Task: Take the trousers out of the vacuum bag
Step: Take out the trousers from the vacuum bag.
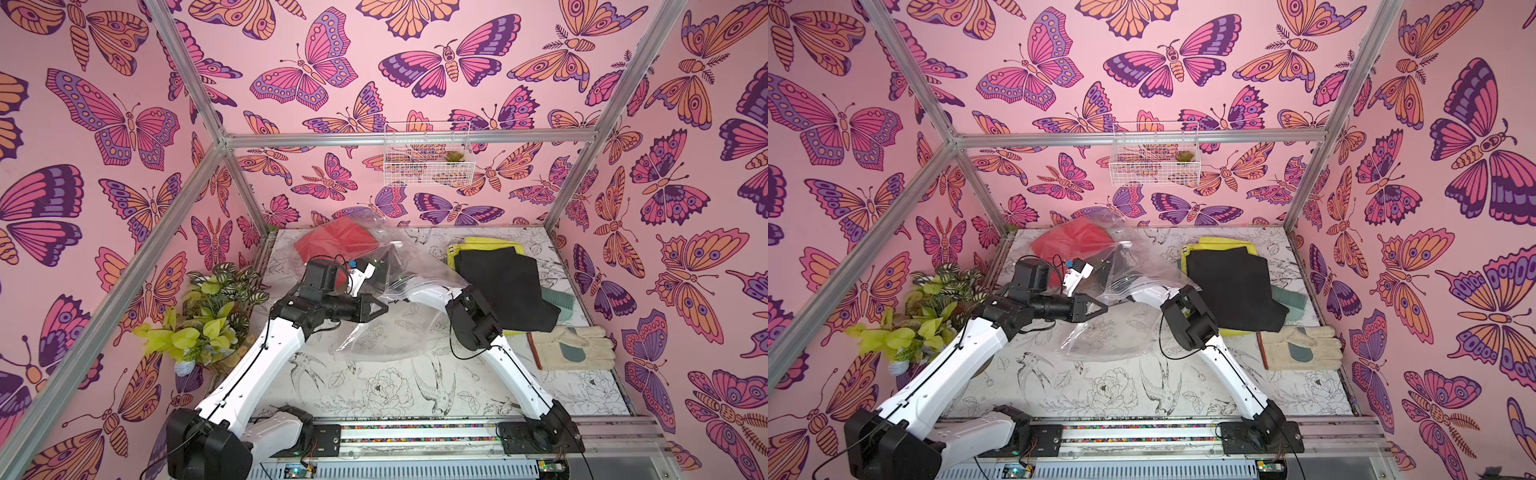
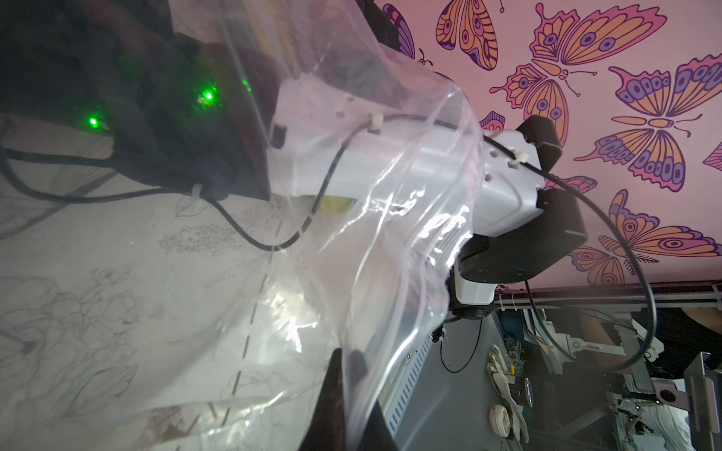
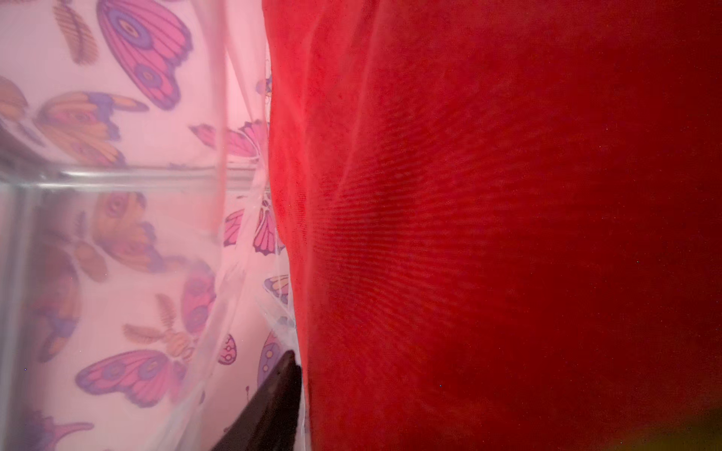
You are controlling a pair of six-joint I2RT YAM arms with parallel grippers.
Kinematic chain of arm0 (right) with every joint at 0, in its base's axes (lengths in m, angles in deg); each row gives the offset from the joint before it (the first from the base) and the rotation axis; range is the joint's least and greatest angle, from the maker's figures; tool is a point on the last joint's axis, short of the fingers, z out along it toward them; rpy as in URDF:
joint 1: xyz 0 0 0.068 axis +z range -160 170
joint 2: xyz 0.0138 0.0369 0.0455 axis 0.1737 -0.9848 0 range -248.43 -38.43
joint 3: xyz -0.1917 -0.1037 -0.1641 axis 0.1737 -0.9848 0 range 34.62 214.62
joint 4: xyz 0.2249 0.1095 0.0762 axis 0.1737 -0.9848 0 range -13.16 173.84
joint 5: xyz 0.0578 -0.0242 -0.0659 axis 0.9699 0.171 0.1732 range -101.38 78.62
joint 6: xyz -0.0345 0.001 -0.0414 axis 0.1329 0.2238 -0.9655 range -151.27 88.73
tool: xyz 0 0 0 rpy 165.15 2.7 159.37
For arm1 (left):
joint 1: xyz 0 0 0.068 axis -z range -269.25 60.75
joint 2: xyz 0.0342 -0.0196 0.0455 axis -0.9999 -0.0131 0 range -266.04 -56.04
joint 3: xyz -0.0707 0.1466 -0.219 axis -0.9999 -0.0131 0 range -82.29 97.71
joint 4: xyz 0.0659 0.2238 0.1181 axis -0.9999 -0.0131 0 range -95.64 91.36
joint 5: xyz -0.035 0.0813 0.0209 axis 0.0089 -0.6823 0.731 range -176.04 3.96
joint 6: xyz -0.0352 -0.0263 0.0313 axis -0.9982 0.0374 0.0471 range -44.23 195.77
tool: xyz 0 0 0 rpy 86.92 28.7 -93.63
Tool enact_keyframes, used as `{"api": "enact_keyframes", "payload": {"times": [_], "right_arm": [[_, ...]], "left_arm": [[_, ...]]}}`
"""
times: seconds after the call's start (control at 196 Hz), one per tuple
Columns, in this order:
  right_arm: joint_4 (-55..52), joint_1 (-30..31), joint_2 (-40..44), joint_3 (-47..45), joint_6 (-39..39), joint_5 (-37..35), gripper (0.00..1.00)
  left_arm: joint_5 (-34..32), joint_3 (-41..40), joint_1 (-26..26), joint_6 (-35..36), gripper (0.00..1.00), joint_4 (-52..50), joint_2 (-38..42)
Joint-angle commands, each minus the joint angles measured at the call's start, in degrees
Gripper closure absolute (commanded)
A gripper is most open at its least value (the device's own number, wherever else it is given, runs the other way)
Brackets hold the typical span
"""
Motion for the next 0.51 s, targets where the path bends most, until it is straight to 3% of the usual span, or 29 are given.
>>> {"api": "enact_keyframes", "payload": {"times": [0.0, 0.209, 0.413, 0.505], "right_arm": [[-3.87, -1.52, -0.67, 0.70, 0.67, -2.49, 0.51], [-7.15, -1.65, -4.52, 7.38, 0.97, -2.35, 0.54], [-7.35, -2.07, -5.62, 8.02, 2.14, -2.36, 0.52], [-5.08, -2.31, -6.36, 8.16, 3.03, -0.91, 0.63]], "left_arm": [[1.48, -1.05, -0.19, 0.24, 1.00, -1.70, -0.04], [1.75, -1.16, -0.19, 0.07, 1.00, -1.51, -0.19], [2.04, -1.46, -0.19, -0.52, 1.00, -0.95, 0.16], [2.03, -1.62, -0.18, -0.64, 1.00, -0.59, 0.30]]}}
